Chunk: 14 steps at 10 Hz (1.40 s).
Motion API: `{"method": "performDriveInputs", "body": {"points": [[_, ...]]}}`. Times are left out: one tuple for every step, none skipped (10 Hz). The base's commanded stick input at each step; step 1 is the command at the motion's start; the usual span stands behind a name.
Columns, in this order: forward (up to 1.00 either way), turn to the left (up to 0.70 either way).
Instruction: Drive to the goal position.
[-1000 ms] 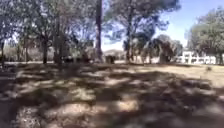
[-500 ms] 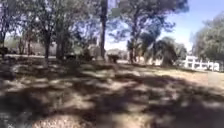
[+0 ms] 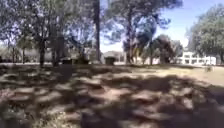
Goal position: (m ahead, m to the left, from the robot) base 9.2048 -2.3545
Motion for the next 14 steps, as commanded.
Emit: {"method": "performDriveInputs", "body": {"points": [[0.7,0.0],[0.7,0.0],[0.7,0.0],[0.7,0.0],[0.7,0.0],[0.7,0.0],[0.7,0.0],[0.7,0.0],[0.7,0.0],[0.7,0.0],[0.7,0.0],[0.7,-0.17],[0.7,-0.33],[0.7,-0.05]]}}
